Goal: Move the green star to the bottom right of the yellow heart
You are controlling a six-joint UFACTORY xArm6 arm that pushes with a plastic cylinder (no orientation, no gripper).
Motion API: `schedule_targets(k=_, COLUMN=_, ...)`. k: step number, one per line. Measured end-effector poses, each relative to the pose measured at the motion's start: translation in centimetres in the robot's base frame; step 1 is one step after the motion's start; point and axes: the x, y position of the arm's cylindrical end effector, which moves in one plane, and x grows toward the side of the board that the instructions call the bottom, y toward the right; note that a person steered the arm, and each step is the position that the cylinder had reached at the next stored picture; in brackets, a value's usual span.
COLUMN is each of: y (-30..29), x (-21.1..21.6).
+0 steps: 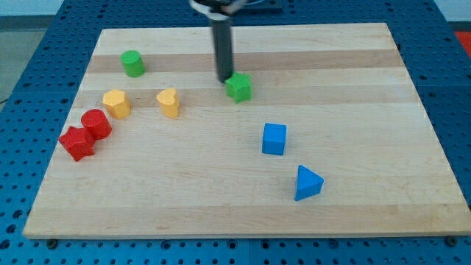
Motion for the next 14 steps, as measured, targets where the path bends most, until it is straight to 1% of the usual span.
schedule_targets(k=3, y=1.5, x=3.6)
schedule_targets(k=4, y=3.1, x=3.5)
schedule_targets(k=5, y=6.1, x=2.1)
schedule_targets(k=6, y=7.1, x=2.5)
schedule_targets(k=9, y=5.5, x=11.1)
schedule_targets(k=10, y=5.5, x=12.9)
schedule_targets(k=11, y=6.3, x=14.6)
schedule_targets(k=12, y=8.7, x=13.5)
schedule_targets(k=13, y=11.1, x=17.3)
schedule_targets(k=14, y=13.3, x=19.6)
